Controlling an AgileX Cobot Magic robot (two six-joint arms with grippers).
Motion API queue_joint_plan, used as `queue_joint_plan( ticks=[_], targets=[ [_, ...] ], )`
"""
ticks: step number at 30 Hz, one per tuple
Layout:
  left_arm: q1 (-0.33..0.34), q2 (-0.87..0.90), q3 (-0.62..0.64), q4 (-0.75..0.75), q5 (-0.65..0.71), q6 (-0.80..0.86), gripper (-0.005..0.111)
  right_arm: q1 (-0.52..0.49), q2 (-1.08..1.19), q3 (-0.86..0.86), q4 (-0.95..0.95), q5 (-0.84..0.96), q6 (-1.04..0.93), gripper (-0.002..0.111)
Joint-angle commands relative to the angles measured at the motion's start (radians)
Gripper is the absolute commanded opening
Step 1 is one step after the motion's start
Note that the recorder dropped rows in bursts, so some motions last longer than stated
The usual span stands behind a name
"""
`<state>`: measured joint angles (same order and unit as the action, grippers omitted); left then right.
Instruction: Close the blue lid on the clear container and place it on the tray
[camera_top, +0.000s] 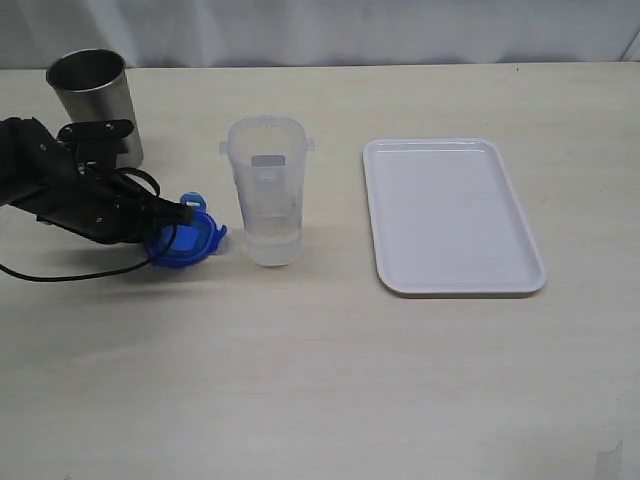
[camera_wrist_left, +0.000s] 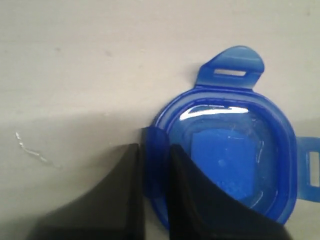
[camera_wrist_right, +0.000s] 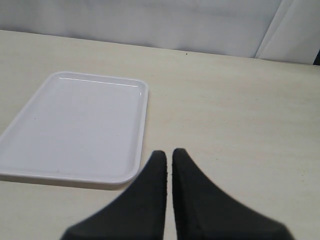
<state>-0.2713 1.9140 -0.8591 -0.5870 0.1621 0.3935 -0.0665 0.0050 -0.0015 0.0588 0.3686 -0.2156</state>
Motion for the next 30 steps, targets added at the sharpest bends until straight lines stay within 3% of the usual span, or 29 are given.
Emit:
queue_joint_plan(
  ticks=[1,5,10,17,23,30],
  targets=[
    [-0.004,-0.115,0.007,0.060,0.072,0.003,0.000,-0.006,-0.005,0.001,0.008,-0.003,-0.001,0.004],
    [-0.004,-0.248,0.007,0.129,0.164,0.003,0.000,-0.006,-0.005,0.001,0.008,-0.003,-0.001,0.004],
    [-0.006,-0.277,0.030,0.136,0.239,-0.036,0.000,-0.006,-0.005,0.001,0.008,-0.003,-0.001,0.004],
    [-0.008,-0.277,0.220,0.133,-0.042,-0.231,0.000,-0.006,-0.005,0.001,0.008,-0.003,-0.001,0.004],
    [-0.008,-0.277,0.239,0.123,0.005,-0.245,0.001,-0.006,-0.005,0.001,0.008,-0.003,-0.001,0.004],
    [-0.008,-0.265,0.240,0.123,0.065,-0.245,0.024,-0.006,-0.005,0.001,0.008,-0.003,-0.001,0.004]
  ],
)
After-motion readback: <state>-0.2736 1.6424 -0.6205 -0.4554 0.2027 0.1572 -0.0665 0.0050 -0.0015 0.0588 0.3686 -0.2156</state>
